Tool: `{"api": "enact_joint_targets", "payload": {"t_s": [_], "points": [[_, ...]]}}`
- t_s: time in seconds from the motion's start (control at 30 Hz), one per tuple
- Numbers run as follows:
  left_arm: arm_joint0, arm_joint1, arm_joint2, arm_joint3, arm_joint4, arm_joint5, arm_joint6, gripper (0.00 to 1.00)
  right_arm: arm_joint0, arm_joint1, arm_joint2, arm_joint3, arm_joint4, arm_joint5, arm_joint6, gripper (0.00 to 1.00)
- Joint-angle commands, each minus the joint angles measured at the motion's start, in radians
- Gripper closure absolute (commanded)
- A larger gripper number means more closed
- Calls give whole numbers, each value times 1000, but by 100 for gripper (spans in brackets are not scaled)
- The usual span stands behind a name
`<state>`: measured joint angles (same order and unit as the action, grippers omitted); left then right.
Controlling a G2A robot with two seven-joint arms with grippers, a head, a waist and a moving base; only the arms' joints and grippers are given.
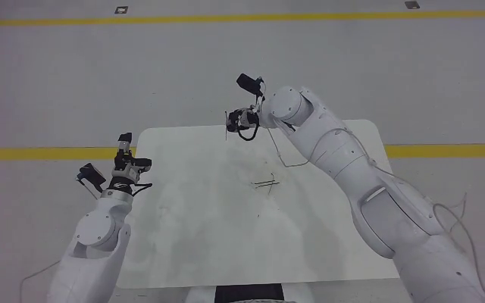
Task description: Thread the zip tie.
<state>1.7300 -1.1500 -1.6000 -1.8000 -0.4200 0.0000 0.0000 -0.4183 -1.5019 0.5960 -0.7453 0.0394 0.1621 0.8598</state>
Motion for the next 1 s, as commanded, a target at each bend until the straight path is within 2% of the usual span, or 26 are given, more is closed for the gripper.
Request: {"api": "enact_joint_targets", "payload": {"t_s": [0.0, 0.23, 0.3, 0.37, 0.4, 0.43, 0.53, 0.57, 0.63, 0.67, 0.7, 0.77, 0.97], "points": [[0, 0, 0, 0, 0, 0, 0, 0, 0, 0, 0, 0, 0, 0, -1, 100], [0, 0, 0, 0, 0, 0, 0, 0, -11, 0, 3, -6, 0, -1, -19, 100], [0, 0, 0, 0, 0, 0, 0, 0, -19, 0, 5, -21, -8, 19, -20, 100], [-5, 1, 3, 3, 44, -11, -12, 0, -15, -2, 3, -35, -24, 63, -11, 100], [-7, 4, 4, 3, 99, -20, -24, 0, -13, -3, 2, -38, -29, 82, -6, 100], [-7, 7, 6, 3, 180, -51, -43, 0, -9, -5, 0, -42, -39, 114, 2, 100], [-5, 15, 4, 11, 352, -114, -72, 0, -1, -11, 0, -47, -44, 160, 12, 100], [-5, 19, 3, 16, 457, -152, -78, 0, 4, -13, -3, -48, -51, 177, 21, 100], [-7, 26, 2, 27, 632, -212, -78, 0, 9, -18, -3, -33, -53, 178, 32, 100], [-10, 31, 4, 33, 775, -260, -70, 0, 14, -22, -8, -20, -57, 178, 44, 100], [-12, 34, 8, 40, 867, -296, -59, 0, 18, -26, -9, -9, -52, 178, 54, 100], [-14, 35, 17, 55, 941, -337, -24, 0, 20, -35, -1, 7, -22, 178, 59, 100], [-14, 35, 17, 55, 941, -337, -24, 0, 20, -35, -1, 7, -22, 178, 59, 100]]}}
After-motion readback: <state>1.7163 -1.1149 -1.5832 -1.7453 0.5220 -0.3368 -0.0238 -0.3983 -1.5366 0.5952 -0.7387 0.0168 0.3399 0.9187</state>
